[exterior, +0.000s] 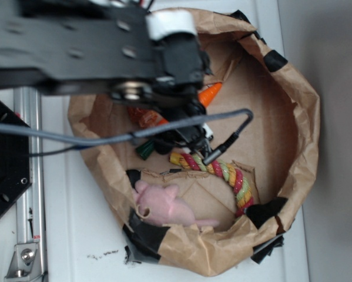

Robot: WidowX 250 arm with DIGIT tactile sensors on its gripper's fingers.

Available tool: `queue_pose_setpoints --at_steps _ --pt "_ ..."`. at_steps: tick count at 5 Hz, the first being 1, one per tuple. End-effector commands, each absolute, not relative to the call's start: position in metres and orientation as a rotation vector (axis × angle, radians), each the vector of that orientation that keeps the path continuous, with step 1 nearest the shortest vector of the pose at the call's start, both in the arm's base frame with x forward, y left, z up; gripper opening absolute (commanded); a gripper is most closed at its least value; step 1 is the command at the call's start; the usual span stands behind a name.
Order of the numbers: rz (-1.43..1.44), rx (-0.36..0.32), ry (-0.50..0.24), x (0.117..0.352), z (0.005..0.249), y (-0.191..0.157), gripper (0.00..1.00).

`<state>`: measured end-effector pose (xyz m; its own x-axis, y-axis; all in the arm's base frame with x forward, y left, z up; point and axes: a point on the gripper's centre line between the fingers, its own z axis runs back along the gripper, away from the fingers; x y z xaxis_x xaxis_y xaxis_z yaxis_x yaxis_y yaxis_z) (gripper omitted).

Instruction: Grab the carrot.

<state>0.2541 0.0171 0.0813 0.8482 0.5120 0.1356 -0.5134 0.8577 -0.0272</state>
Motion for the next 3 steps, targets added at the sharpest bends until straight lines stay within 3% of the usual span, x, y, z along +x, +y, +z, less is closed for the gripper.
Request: queue_pose_setpoints --at_steps 1,2,3 --pt "0.550 -0.001 -0.185 0.259 0.092 0.023 1.00" --pt "0.463 -0.063 -0.178 0.262 0.042 0.030 1.00" --pt "0.403 -0.050 -0.169 0.266 0.012 0.027 1.00"
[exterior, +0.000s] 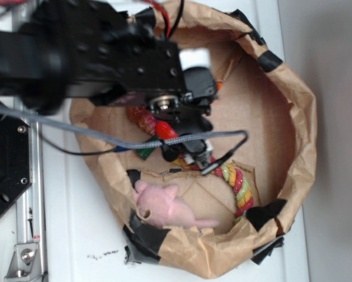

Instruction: Grab the carrot.

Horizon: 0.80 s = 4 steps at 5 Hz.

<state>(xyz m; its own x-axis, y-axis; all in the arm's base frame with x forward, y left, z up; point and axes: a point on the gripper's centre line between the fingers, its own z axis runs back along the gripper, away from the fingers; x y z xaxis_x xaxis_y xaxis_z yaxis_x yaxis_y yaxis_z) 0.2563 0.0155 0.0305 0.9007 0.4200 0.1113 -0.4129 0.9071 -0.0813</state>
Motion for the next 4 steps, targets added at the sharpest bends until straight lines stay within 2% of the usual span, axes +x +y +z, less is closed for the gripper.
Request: queue_pose_setpoints --at_steps 1,2,3,4 --pt "0.362 -0.041 -0.153 0.264 0.005 0.011 0.00" --pt "0.326 -0.058 -0.154 0.270 0.035 0.007 0.00" --pt "0.260 -0.026 -0.207 0.286 0.084 0.010 0.00" --pt "0.177 -0.047 -0.310 0.292 0.137 0.014 0.00"
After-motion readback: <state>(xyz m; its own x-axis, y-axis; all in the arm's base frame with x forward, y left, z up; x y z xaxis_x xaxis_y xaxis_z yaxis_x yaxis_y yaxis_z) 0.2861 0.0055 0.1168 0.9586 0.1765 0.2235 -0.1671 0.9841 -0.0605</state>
